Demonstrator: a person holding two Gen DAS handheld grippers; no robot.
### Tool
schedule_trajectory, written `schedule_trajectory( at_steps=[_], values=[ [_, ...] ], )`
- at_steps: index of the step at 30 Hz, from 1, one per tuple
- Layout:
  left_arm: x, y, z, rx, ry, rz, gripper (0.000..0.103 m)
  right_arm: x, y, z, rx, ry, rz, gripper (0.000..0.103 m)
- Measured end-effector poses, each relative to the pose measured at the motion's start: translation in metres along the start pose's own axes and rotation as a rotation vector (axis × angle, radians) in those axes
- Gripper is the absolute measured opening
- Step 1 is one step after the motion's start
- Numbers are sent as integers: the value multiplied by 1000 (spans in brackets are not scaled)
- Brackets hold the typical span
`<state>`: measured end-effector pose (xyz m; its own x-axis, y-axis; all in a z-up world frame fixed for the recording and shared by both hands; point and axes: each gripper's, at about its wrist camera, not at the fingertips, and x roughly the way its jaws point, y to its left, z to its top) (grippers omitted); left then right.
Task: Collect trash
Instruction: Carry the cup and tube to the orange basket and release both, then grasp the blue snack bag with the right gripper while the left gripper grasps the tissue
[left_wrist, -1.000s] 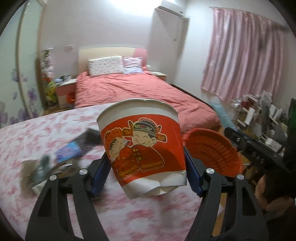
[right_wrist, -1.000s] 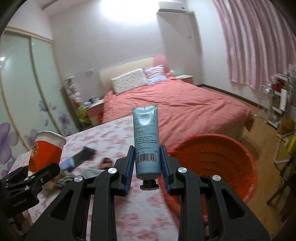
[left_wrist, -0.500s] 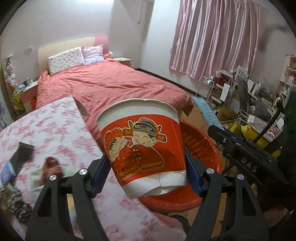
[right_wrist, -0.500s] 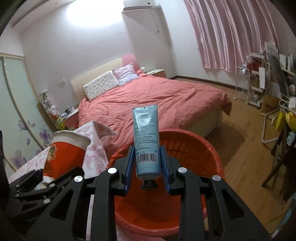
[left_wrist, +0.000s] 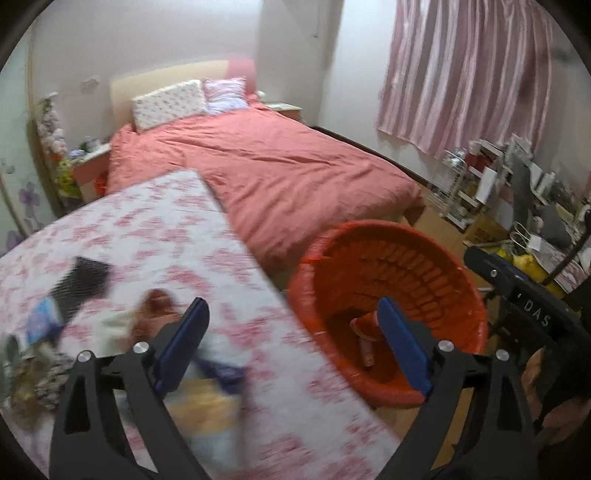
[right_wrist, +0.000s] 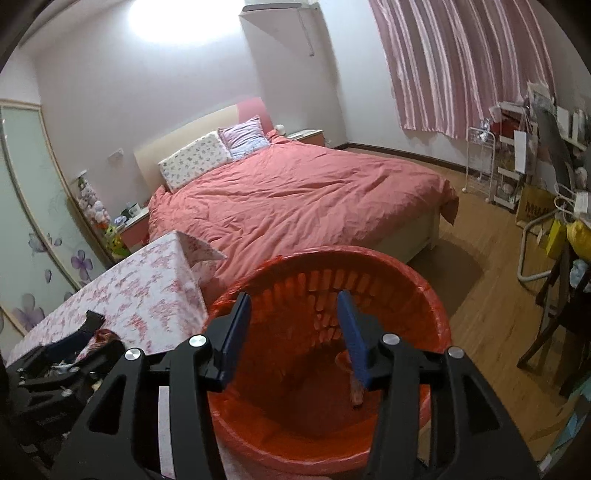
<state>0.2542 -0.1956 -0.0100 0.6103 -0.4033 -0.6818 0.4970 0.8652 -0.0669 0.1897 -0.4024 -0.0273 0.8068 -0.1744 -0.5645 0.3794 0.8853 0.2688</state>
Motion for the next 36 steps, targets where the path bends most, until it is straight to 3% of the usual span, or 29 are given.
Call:
schedule_trajectory(
  at_steps=[6, 14, 24, 28, 33, 36],
  values=[
    [-45, 62, -16, -60, -48, 127, 91, -11, 39, -5, -72, 6, 51, 49],
    [-85, 150, -30, -211, -70, 230, 91, -14, 98, -28, -164, 58, 131, 49],
    [-128, 210, -61, -282, -93, 347, 91, -28, 159, -40, -216, 77, 289, 49],
    [-136, 227, -68, -302, -92, 377, 91, -27, 181, -47, -264, 98, 293, 49],
    [-141, 244, -78, -346, -77, 397, 91, -8, 188, -67, -302, 225, 291, 40],
    [-139, 249, -82, -355, -66, 404, 91, 0, 187, -85, -320, 293, 285, 40]
  ],
)
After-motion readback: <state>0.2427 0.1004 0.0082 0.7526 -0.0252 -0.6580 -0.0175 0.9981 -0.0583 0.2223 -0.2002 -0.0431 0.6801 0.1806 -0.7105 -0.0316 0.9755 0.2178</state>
